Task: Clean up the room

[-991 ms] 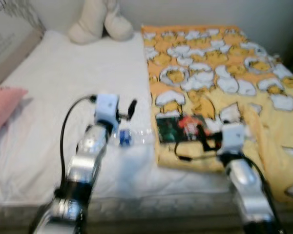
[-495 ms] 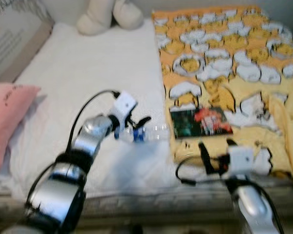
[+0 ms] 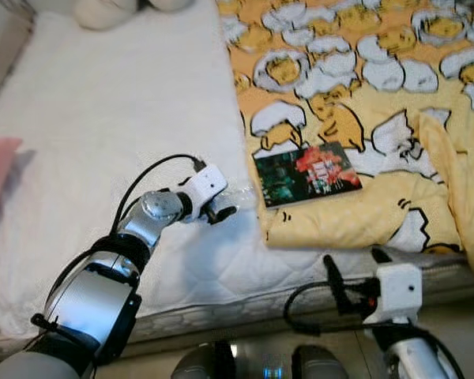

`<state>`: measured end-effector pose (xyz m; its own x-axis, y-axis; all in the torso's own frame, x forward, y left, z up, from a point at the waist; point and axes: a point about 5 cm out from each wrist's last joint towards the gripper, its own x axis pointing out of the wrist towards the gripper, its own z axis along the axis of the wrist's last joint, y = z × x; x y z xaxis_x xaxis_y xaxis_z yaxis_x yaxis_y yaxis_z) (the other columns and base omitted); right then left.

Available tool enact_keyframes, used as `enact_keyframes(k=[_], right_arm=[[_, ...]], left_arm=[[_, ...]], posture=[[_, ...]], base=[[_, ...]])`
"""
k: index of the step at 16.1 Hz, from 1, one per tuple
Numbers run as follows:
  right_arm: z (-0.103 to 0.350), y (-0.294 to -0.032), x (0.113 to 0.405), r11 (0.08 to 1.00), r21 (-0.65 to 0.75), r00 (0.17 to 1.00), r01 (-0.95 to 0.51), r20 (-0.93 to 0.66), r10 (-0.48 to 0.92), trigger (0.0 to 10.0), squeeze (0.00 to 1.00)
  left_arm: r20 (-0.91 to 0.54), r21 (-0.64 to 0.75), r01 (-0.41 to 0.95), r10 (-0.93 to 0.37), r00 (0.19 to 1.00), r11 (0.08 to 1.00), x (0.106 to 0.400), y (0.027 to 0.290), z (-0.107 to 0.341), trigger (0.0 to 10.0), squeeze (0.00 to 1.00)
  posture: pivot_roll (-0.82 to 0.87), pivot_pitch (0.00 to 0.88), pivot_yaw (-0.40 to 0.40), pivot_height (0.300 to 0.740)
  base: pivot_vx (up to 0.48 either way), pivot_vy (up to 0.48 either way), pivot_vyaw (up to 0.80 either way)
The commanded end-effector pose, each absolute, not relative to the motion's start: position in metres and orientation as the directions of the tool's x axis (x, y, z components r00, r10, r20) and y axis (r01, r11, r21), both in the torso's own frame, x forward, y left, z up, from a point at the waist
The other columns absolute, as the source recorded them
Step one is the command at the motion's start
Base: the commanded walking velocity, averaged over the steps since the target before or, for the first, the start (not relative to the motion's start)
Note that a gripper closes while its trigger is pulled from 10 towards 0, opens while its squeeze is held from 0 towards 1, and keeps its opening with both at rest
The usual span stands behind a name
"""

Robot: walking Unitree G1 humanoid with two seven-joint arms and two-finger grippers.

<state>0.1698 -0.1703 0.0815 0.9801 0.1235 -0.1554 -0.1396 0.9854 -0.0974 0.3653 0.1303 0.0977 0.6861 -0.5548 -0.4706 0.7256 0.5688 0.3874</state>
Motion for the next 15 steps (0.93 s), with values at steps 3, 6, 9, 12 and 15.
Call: enact_keyframes(k=[3,6,9,12,15], right_arm=[[0.084,-0.166,0.156,0.984,-0.090,0.973,-0.151,-0.189,0.132,10.0,0.00],[0.085,-0.166,0.157,0.984,-0.087,0.971,-0.156,-0.197,0.137,10.0,0.00],[0.087,-0.165,0.159,0.984,-0.084,0.971,-0.154,-0.197,0.135,10.0,0.00],[0.089,-0.165,0.161,0.987,-0.072,0.971,-0.147,-0.199,0.130,10.0,0.00],[0.087,-0.163,0.164,0.987,-0.063,0.970,-0.147,-0.203,0.132,10.0,0.00]], left_arm=[[-0.521,0.426,0.697,-0.474,0.710,0.576,0.368,0.153,0.098,10.0,0.00],[-0.549,0.440,0.695,-0.442,0.709,0.569,0.367,0.153,0.093,3.6,0.00],[-0.562,0.422,0.703,-0.444,0.698,0.572,0.365,0.153,0.090,0.0,0.00],[-0.560,0.405,0.705,-0.452,0.695,0.582,0.365,0.150,0.089,0.0,0.00],[-0.560,0.379,0.708,-0.462,0.688,0.595,0.364,0.148,0.088,0.0,0.00]], posture=[[-0.24,0.304,0.159,0.740],[-0.24,0.306,0.151,0.740],[-0.24,0.305,0.149,0.740],[-0.24,0.305,0.149,0.740],[-0.23,0.299,0.148,0.740]], base=[[0.000,0.000,0.00],[0.000,0.000,0.00],[0.000,0.000,0.00],[0.000,0.000,0.00],[0.000,0.000,0.00]])
